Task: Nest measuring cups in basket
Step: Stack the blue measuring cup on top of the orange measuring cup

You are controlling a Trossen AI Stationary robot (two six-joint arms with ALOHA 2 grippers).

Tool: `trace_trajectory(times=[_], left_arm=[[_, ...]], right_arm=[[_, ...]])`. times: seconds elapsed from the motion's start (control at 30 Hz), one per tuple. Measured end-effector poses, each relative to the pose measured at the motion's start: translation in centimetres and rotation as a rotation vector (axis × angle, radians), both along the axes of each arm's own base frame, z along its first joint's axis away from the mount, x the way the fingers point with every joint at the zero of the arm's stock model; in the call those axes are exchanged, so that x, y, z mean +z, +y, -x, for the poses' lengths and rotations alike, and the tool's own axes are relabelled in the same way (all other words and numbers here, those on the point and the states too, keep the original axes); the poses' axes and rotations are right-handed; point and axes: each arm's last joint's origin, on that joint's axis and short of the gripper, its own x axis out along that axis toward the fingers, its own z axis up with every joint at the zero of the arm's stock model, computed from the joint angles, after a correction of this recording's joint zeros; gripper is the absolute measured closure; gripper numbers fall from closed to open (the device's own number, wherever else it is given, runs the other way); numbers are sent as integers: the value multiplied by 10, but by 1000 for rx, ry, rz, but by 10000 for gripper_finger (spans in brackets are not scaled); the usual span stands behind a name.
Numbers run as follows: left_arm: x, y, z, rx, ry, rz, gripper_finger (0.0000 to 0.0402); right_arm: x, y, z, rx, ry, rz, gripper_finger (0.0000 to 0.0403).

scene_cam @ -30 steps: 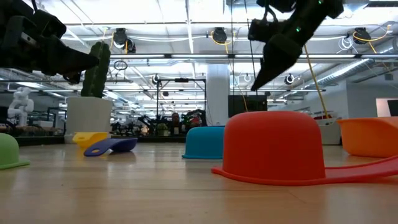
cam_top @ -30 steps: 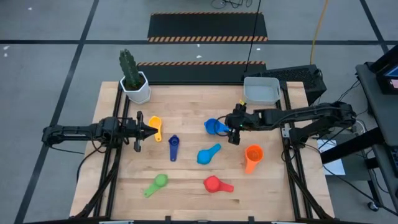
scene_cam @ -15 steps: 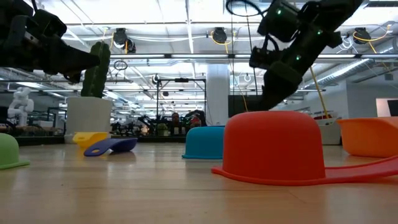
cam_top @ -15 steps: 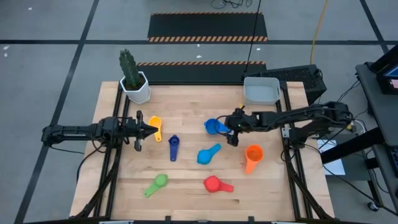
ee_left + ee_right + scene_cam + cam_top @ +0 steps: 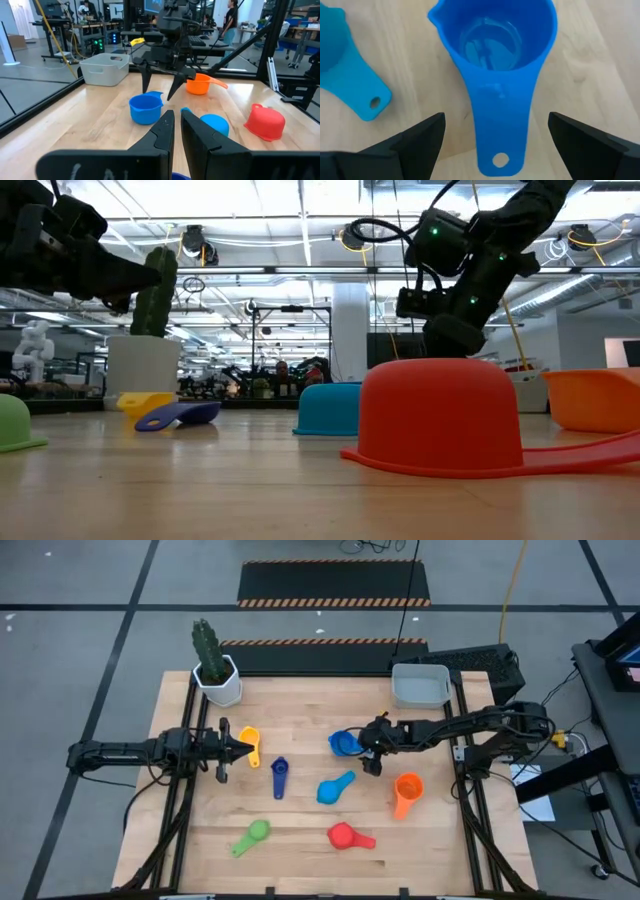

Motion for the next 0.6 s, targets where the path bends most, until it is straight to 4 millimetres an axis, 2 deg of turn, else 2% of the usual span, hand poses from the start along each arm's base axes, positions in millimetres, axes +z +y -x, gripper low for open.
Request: trace_trajectory(times=[0.6], left_arm=[[1,0,0,0,-8,-1,364]], right_arm=[[-9,2,7,5,19,-29,194]])
